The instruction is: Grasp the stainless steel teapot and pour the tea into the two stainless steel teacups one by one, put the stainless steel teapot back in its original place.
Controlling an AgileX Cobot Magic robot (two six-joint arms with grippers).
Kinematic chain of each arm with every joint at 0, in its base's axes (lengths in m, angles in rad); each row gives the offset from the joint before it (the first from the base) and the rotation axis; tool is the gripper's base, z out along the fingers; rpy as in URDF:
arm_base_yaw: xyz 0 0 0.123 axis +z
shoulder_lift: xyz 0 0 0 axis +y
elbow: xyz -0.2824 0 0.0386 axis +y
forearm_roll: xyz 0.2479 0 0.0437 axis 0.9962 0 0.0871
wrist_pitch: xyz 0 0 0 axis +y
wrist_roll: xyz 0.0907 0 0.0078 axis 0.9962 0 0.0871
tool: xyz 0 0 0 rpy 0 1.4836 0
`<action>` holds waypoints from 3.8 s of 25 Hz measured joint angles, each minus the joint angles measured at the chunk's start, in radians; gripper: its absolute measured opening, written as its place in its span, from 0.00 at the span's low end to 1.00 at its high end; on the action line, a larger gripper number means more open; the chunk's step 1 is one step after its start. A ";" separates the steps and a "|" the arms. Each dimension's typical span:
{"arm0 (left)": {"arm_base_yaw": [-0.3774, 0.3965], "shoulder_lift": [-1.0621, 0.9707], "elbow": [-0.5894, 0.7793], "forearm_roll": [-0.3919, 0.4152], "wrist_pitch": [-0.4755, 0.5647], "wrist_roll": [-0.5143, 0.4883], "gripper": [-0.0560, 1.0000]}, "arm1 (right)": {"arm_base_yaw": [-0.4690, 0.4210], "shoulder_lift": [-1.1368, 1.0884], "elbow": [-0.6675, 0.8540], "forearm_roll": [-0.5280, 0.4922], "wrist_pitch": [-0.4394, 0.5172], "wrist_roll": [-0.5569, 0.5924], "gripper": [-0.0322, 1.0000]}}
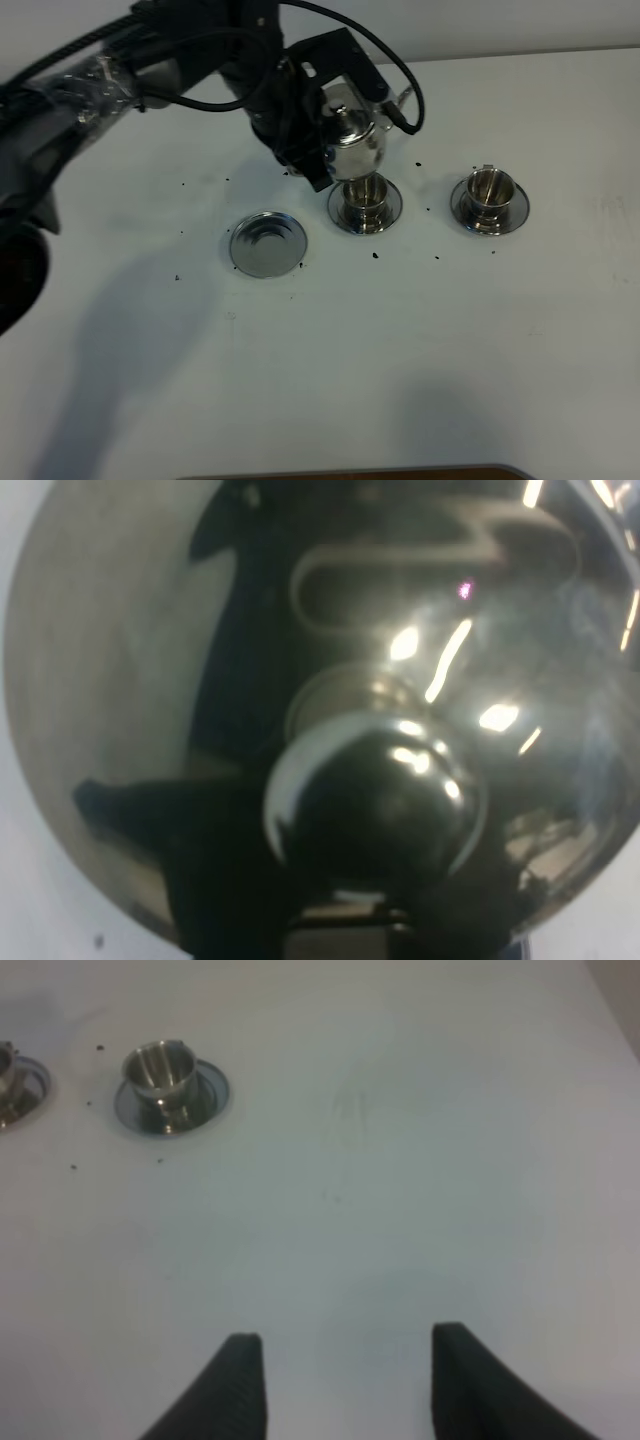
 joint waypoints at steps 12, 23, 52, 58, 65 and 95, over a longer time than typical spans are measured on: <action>-0.039 0.171 -0.265 0.032 0.024 0.161 0.29 | 0.000 0.000 0.000 0.000 0.000 0.000 0.40; -0.039 0.176 -0.271 0.085 -0.007 0.284 0.29 | 0.000 0.000 0.000 0.000 0.000 0.000 0.40; -0.039 0.233 -0.273 0.173 -0.201 0.592 0.29 | 0.000 0.000 0.000 0.000 0.000 0.000 0.40; -0.061 0.241 -0.273 0.195 -0.235 0.626 0.29 | 0.000 0.000 0.000 0.000 0.000 0.000 0.40; -0.080 0.262 -0.273 0.256 -0.258 0.662 0.29 | 0.000 0.000 0.000 0.000 0.000 0.000 0.40; -0.120 0.325 -0.273 0.420 -0.501 0.743 0.29 | 0.000 0.000 0.000 0.000 0.000 0.000 0.40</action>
